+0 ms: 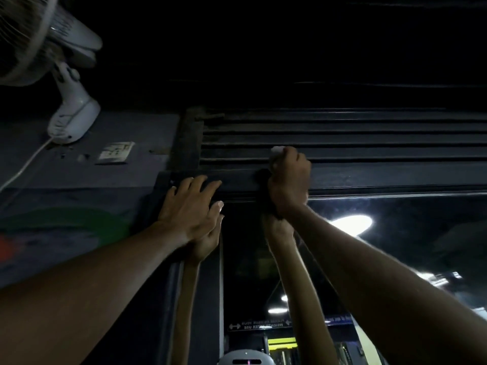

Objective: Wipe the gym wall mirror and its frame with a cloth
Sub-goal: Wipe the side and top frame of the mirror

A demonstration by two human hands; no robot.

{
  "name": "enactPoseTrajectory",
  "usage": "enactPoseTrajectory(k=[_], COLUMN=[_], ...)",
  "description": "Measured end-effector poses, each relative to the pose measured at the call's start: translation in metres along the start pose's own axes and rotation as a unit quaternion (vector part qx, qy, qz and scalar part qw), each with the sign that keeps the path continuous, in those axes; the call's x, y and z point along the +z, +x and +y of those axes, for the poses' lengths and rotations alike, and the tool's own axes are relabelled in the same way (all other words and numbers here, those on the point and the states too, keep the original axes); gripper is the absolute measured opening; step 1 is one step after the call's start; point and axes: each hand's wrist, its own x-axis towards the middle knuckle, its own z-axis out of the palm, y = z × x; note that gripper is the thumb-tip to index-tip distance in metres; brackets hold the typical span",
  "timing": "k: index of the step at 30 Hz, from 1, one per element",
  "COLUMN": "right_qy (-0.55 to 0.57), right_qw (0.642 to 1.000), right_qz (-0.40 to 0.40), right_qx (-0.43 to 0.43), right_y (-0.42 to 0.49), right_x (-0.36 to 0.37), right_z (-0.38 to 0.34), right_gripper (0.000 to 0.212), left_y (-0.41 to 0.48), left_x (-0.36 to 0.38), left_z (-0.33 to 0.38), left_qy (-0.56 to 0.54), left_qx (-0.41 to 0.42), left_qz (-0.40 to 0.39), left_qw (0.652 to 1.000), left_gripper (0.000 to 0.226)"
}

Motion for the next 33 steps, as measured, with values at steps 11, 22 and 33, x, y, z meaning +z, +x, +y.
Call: enactPoseTrajectory(k=[11, 22, 33], right_qy=[0.018, 0.061, 0.138], right_qw=[0.983, 0.984, 0.95], right_qz=[-0.11, -0.066, -0.218], right_qx=[-0.144, -0.155, -0.176], right_y=[-0.041, -0.053, -0.039], right_x=[0.008, 0.05, 0.093], right_z=[-0.022, -0.087, -0.115], right_gripper=[0.05, 0.046, 0.033], left_y=[-0.027, -0.061, -0.091], left_x=[-0.009, -0.016, -0.02], left_z=[-0.037, -0.052, -0.04], left_qy=[-0.016, -0.019, 0.035], left_qx=[-0.01, -0.011, -0.035], left_qz=[-0.02, -0.025, -0.042], left_qw=[1.0, 0.999, 0.998], left_gripper=[0.06, 0.066, 0.061])
